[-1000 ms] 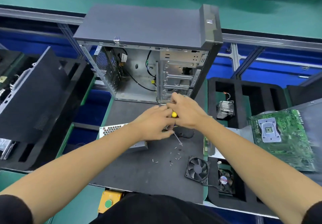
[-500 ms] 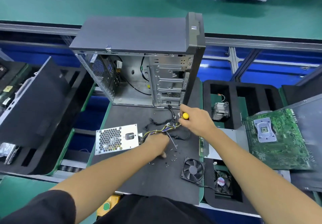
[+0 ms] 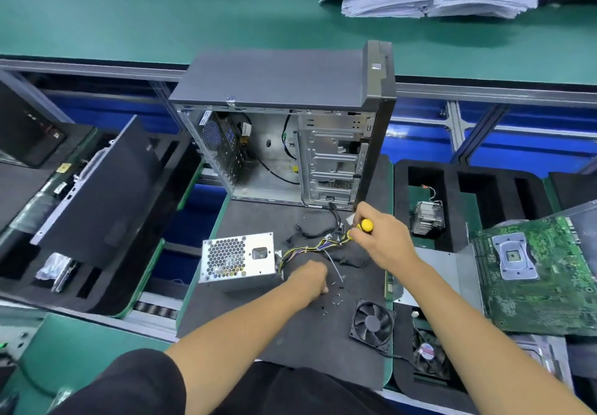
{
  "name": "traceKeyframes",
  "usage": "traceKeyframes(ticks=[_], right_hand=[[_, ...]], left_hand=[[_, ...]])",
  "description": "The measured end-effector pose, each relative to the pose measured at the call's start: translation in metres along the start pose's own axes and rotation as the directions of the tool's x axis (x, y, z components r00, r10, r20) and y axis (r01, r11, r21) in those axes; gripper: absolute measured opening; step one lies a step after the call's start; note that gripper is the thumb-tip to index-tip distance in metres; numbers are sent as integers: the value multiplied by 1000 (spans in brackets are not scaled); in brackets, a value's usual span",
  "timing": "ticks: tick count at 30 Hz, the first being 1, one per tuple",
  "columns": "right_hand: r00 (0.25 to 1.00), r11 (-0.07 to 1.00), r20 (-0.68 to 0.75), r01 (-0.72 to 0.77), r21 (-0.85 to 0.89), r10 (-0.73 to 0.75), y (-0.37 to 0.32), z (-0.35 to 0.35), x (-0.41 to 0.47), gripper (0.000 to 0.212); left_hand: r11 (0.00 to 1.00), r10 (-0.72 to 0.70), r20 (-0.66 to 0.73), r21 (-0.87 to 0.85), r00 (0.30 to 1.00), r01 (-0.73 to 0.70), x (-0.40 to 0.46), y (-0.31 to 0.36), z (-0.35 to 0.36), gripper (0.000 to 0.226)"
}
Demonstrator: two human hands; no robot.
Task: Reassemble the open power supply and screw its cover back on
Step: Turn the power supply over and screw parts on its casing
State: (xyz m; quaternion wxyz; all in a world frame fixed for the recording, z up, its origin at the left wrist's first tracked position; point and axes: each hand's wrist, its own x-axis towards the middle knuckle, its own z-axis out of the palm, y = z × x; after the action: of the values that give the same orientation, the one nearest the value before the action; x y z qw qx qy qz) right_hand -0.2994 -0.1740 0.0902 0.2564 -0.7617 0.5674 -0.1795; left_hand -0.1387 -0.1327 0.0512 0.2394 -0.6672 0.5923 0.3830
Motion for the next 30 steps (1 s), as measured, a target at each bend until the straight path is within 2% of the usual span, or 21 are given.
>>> traceKeyframes(ticks=[3,5,8,10,15,19,26,30], right_hand=[[998,994,-67,-10,110,18,-13,-11,0,16],[992,977,-124,25,213,2,-25,-21,2,17],[982,909,-183,109,402,-37,-52,-37,11,19],[975,850,-211,173,498,-75,-70,-42,18,20],[970,746,-202,232,625,-132,-105,-35,29,23],[968,742,-196,248,622,-159,-114,-25,32,22],[968,780,-202,239,579,-146,-117,-20,35,22],[974,790,-182,214,574,-132,-116,-16,35,23]], left_hand=[[974,186,-145,-103,972,-202,-18,-12,-13,24],[905,292,-345,-202,892,-374,-34,-27,-20,16],[730,300,-573,-377,763,-570,-51,-55,-32,13],[651,256,-645,-436,720,-622,-56,-71,-37,19],[507,126,-686,-576,716,-641,-56,-100,-33,33],[407,85,-696,-629,713,-663,-59,-109,-26,32],[366,143,-725,-593,673,-717,-62,-117,-25,26],[399,170,-725,-568,667,-720,-59,-118,-28,28]])
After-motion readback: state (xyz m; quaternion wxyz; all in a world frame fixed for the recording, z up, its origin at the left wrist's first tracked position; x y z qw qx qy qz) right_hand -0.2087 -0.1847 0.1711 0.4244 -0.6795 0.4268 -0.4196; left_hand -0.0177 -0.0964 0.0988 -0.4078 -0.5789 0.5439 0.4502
